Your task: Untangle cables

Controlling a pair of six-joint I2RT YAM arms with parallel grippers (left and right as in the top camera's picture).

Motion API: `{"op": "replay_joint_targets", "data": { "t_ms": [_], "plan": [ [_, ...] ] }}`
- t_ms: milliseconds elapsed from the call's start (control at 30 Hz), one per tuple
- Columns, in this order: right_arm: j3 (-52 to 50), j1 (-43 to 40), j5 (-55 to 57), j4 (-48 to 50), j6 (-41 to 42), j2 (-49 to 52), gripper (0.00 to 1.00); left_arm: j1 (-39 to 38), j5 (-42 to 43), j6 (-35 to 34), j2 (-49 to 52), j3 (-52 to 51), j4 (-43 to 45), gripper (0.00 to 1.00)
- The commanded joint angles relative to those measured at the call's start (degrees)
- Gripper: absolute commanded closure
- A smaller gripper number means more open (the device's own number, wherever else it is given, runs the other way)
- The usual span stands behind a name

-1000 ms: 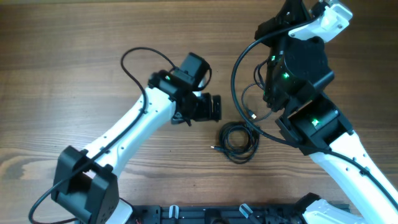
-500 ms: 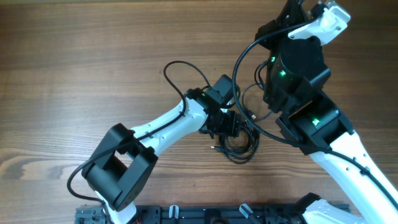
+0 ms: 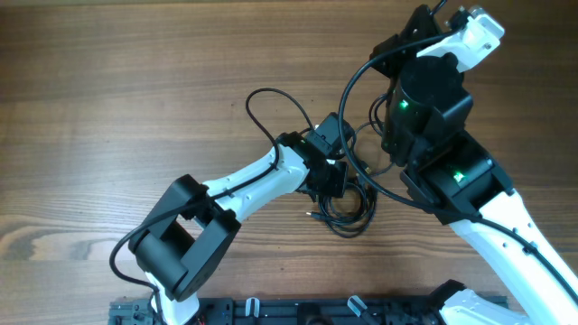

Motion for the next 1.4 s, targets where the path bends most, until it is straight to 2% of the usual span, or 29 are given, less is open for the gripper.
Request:
{"op": "replay_joint_targets", "data": {
  "t_ms": [0, 100, 233, 267, 400, 533, 633, 767, 900, 1000, 1067, 1100, 1133, 1233, 1300, 1333, 1367],
  "plan": [
    [0.42, -0.24, 0.94, -0.72, 0.48, 0.11, 0.96, -0.26, -0.52, -0.07, 2.95, -0.37, -0.26, 0.65],
    [0.39, -0.24, 0.94, -0.94, 0.48, 0.11, 0.96, -0.26, -0.55, -0.04, 3.82, -0.37, -0.48, 0.66],
    [0.39, -0.24, 0.94, -1.14, 0.48, 0.11, 0.96, -0.07, -3.32, -0.07, 3.82, -0.37, -0.44, 0.95],
    [0.39, -0.24, 0.94, -1.27, 0.48, 0.11, 0.96, 0.24, -4.2, -0.07, 3.82, -0.37, -0.46, 0.96],
    [0.39, -0.24, 0.96, -2.86, 0.5, 0.11, 0.96, 4.46, -4.48, -0.07, 3.28, -0.31, -1.68, 0.96],
    [0.39, -0.26, 2.25, -4.07, 1.75, 0.11, 0.96, 12.28, -6.08, 0.15, -1.88, 0.76, -4.42, 0.96],
    [0.37, -0.42, 6.8, -5.01, 1.33, 0.11, 0.96, 18.93, -11.56, 0.11, -7.78, 1.68, -6.38, 0.96],
    [0.37, -2.16, 8.96, -8.72, 1.36, 0.22, 0.96, 25.24, -11.93, -0.07, -12.15, 1.68, -6.97, 0.96],
    [0.37, -5.16, 14.58, -12.09, 0.9, 0.22, 0.96, 26.75, -12.2, 0.11, -12.15, 1.68, -7.8, 0.96],
    [0.37, -6.14, 22.73, -11.69, -5.05, 0.22, 0.96, 26.69, -12.37, -0.11, -12.15, 1.68, -7.8, 0.96],
    [0.39, -6.12, 21.55, -8.94, -9.79, 0.2, 0.96, 26.69, -12.09, -0.07, -12.15, 1.68, -7.82, 0.96],
    [0.39, -6.12, 17.88, -8.48, -11.32, 0.2, 0.96, 26.51, -10.8, -0.09, -12.15, 1.68, -7.82, 0.92],
    [0.39, -6.12, 11.32, -8.7, -12.28, 0.15, 0.96, 26.12, -9.01, -0.09, -12.15, 1.68, -7.78, 0.84],
    [0.39, -6.12, -1.79, -9.64, -11.82, 0.22, 0.96, 24.74, -4.92, -0.07, -12.15, 1.68, -7.61, 0.48],
    [0.39, -6.12, -9.42, -9.79, -7.93, 0.26, 0.96, 22.4, -3.28, -0.04, -12.15, 1.68, -7.61, 0.11],
    [0.39, -6.14, -11.1, -10.01, -5.77, 0.26, 0.96, 21.33, -3.32, -0.02, -12.15, 1.68, -7.54, 0.02],
    [0.37, -6.14, -12.48, -10.36, -4.13, 0.28, 0.96, 19.93, -3.34, -0.02, -12.13, 1.66, -7.15, 0.0]
  ]
}}
